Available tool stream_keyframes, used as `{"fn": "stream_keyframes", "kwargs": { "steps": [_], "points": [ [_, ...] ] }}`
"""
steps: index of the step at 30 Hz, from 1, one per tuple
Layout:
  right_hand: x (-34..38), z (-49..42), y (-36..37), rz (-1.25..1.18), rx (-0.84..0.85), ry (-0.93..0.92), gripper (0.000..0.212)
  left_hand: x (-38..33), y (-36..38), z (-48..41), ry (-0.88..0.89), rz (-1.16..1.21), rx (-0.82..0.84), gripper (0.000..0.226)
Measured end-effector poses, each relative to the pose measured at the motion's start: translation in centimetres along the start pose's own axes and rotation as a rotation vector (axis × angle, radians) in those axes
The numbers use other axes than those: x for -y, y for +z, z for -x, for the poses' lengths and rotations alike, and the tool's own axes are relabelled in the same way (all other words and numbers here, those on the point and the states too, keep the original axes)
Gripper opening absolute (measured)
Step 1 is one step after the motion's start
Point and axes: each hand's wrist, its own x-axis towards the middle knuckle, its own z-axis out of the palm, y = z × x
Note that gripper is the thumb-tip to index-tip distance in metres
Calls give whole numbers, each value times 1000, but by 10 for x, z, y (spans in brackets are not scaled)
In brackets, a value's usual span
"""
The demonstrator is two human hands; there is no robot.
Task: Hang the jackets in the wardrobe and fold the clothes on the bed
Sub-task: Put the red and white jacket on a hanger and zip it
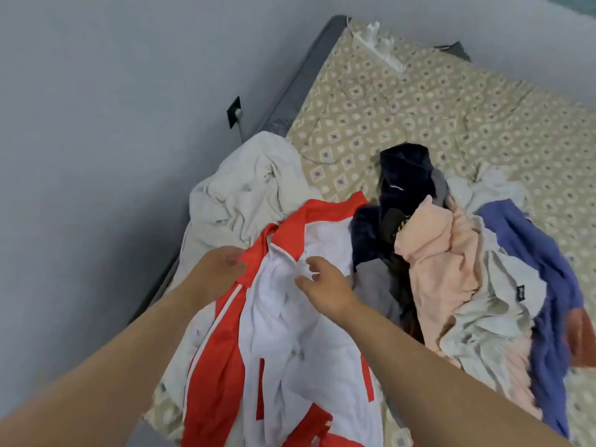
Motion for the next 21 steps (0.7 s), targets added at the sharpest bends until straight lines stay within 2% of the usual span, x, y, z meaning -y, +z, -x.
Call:
{"fn": "stream_keyframes", "kwargs": {
  "steps": [3, 5, 8, 10, 12, 13, 15, 16, 18, 21],
  "points": [
    [-11, -43, 19, 20, -86, -13, 34, 28, 23, -32, -36, 4, -83, 6],
    [-14, -68, 29, -13, -126, -27, 25, 40, 36, -47, -105, -31, -115, 14],
    [-14, -94, 39, -82, -180, -41, 27, 52, 52, -57, -183, -48, -229, 36],
    [-13, -108, 41, -45, -220, -60, 15, 60, 60, -64, -203, 34, -269, 46],
    [-13, -114, 37, -62, -262, -35, 21, 61, 64, -68, -210, 52, -249, 50],
    [-13, -114, 32, -107, -276, -6, 24, 61, 65, -68, -189, 17, -239, 45],
    [-12, -113, 21, -210, -306, 55, 26, 60, 65, -68, -148, -29, -268, 18],
    [-14, -111, 14, -246, -323, 85, 26, 60, 65, -67, -146, 8, -290, 18],
    [-20, -107, 1, -328, -321, 140, 25, 61, 62, -62, -123, 62, -373, 39],
    [-33, -96, -11, -441, -303, 202, 29, 64, 58, -49, -82, 181, -542, 43]
  ]
}}
